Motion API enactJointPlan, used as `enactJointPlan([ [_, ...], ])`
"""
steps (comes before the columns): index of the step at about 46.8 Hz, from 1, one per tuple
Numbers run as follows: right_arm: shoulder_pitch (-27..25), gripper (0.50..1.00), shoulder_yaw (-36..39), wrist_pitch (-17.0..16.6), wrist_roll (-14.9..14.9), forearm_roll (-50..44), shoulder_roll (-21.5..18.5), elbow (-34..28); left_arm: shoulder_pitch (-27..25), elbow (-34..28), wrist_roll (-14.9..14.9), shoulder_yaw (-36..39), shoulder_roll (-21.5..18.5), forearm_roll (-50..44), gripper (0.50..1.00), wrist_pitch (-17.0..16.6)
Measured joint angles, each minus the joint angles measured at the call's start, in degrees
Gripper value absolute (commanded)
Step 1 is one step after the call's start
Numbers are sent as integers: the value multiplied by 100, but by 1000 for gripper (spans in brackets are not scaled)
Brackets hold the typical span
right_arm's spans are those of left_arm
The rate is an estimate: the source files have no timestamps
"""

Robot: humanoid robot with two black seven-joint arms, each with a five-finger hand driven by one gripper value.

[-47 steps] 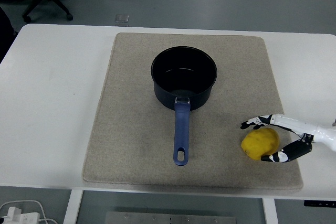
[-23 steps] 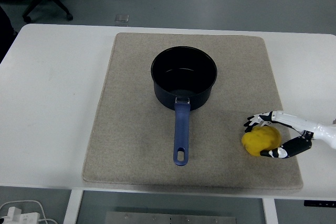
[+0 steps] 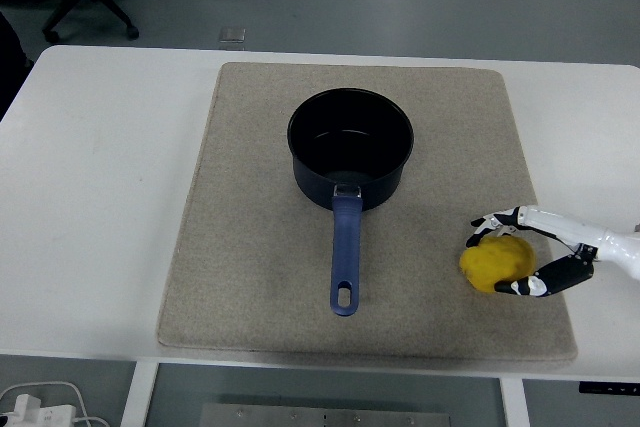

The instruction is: Put the potato in the blue pot

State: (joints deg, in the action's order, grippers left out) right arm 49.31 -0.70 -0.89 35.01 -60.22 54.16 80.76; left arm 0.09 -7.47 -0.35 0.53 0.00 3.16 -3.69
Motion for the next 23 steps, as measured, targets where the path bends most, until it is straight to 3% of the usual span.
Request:
enactJointPlan([
  [11, 7, 500, 26, 2, 0, 15, -1, -1, 1, 0, 0, 0, 0, 0, 996, 0],
  [23, 358, 500, 78, -45, -1, 67, 6, 1, 4, 0, 0, 0, 0, 0, 996, 0],
])
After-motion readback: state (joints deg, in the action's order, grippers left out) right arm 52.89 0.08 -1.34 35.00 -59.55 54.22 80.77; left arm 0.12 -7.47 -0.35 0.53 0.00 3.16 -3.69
